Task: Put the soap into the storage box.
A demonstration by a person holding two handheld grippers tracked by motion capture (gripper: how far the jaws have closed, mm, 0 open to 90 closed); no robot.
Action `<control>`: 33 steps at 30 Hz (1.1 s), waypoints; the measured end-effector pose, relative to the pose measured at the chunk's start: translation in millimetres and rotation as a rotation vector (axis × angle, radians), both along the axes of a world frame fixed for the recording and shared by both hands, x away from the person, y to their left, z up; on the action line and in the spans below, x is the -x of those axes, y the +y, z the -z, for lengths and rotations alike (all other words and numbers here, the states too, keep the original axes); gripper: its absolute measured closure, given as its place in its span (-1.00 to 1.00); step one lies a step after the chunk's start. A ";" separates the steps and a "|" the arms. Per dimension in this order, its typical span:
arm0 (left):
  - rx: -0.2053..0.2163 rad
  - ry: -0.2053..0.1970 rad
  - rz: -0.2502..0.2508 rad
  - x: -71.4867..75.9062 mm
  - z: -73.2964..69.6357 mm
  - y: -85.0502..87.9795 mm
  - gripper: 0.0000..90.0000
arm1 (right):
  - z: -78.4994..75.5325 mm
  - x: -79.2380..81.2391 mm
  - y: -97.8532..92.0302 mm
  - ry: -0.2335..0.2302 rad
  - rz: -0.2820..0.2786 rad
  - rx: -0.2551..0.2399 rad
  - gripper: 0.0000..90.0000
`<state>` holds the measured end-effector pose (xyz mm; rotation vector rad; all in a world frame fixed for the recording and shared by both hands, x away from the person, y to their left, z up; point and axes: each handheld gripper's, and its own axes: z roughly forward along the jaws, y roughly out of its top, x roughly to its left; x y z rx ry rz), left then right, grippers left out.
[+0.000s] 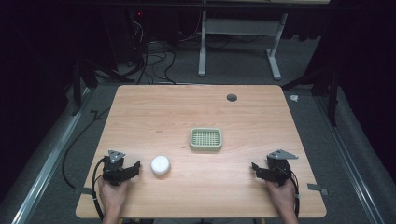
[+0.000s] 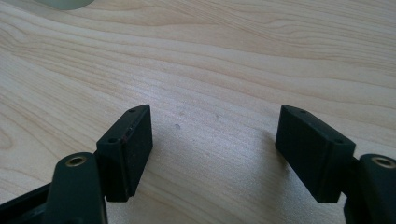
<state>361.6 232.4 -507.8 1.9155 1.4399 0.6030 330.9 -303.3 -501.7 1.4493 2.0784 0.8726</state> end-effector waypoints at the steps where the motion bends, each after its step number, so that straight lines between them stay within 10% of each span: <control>1: 0.003 -0.001 -0.001 0.1 0.0 0.3 -0.49 | 0.0 -0.1 -0.1 -0.002 -0.002 0.001 -0.38; 33: 0.091 -0.058 0.093 27.6 -32.8 9.7 -0.49 | -0.2 -0.1 -0.4 0.003 0.001 -0.007 -0.38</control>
